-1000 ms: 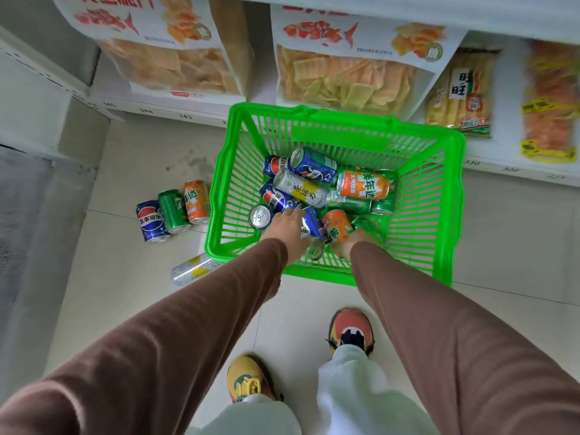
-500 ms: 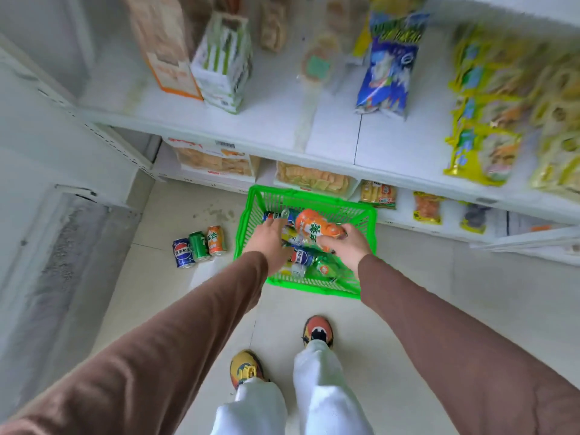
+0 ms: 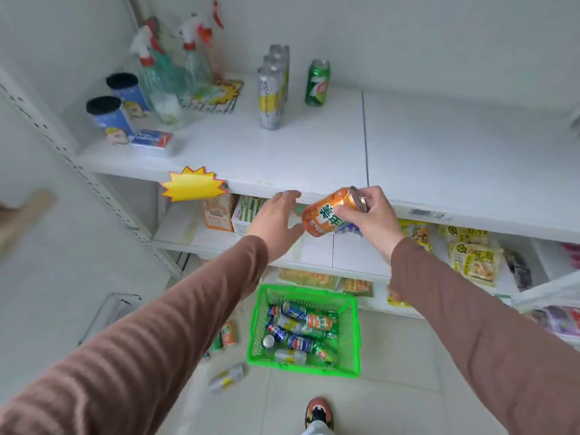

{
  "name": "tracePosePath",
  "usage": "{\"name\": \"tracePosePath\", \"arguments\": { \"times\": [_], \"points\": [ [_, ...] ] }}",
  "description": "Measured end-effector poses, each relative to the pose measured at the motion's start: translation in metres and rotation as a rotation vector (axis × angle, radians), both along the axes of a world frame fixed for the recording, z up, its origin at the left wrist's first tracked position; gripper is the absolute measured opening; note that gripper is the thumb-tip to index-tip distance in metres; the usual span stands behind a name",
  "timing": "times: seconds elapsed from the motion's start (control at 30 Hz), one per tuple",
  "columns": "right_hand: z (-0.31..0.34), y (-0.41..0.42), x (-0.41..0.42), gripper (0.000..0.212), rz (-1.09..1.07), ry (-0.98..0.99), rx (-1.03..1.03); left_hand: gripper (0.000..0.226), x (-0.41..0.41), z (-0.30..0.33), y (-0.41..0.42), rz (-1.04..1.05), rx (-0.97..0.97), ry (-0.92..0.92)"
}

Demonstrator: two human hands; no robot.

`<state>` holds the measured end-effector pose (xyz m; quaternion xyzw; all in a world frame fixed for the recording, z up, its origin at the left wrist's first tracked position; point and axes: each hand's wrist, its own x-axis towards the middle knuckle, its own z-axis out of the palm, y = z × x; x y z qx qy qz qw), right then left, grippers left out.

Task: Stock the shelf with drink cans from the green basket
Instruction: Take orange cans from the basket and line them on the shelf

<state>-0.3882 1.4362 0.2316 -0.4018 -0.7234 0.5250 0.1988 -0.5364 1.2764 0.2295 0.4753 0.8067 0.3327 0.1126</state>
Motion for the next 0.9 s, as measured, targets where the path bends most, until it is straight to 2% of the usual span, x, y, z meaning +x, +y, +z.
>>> {"name": "tracePosePath", "arguments": {
  "times": [0.2,0.33,0.63,0.77,0.9],
  "points": [
    [0.047,0.047,-0.035,0.046,0.002,0.031,0.069,0.058,-0.024,0.035,0.040,0.028,0.022,-0.002],
    [0.054,0.094,-0.068,0.055,-0.005,-0.023,0.140,0.059,-0.044,0.038,0.084,0.061,-0.032,-0.010],
    [0.039,0.185,-0.134,0.059,0.007,-0.139,0.325,0.061,-0.085,0.031,0.178,0.116,-0.100,-0.060],
    [0.030,0.200,-0.155,0.060,-0.025,-0.123,0.386,0.062,-0.098,0.026,0.204,0.119,-0.111,-0.078],
    [0.013,0.201,-0.162,0.071,-0.107,-0.035,0.342,0.063,-0.110,0.020,0.222,0.114,-0.114,-0.068]
  ]
}}
